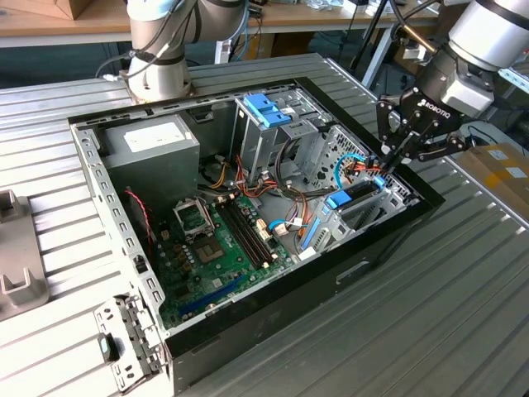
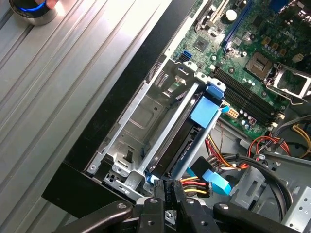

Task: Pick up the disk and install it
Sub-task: 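Insert the first disk wire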

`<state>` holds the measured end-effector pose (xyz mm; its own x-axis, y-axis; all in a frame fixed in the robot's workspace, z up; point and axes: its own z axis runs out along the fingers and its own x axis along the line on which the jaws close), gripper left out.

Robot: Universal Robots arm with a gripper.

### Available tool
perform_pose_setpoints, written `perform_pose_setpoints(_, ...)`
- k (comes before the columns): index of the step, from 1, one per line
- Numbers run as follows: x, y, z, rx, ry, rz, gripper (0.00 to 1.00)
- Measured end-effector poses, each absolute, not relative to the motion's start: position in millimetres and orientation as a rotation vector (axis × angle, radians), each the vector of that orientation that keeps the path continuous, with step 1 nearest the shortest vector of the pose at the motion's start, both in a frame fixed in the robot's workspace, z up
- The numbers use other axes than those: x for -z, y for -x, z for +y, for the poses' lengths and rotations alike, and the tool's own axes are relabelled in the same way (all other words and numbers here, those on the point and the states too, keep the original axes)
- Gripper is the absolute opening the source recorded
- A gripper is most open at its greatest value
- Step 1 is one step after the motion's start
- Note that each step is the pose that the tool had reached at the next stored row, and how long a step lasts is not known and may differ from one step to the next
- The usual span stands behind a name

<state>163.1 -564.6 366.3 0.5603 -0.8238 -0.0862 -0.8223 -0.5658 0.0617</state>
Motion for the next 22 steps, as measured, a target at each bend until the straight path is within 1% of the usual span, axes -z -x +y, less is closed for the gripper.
perform_pose_setpoints(5,-366.2,-163.1,-564.6,0.165,-2.755,-1.473,0.18)
perform_pose_setpoints(12,-362.7,-163.0,-564.7,0.167,-2.610,-1.735,0.18)
perform_pose_setpoints(22,-360.5,-163.0,-564.6,0.167,-2.484,-1.924,0.18)
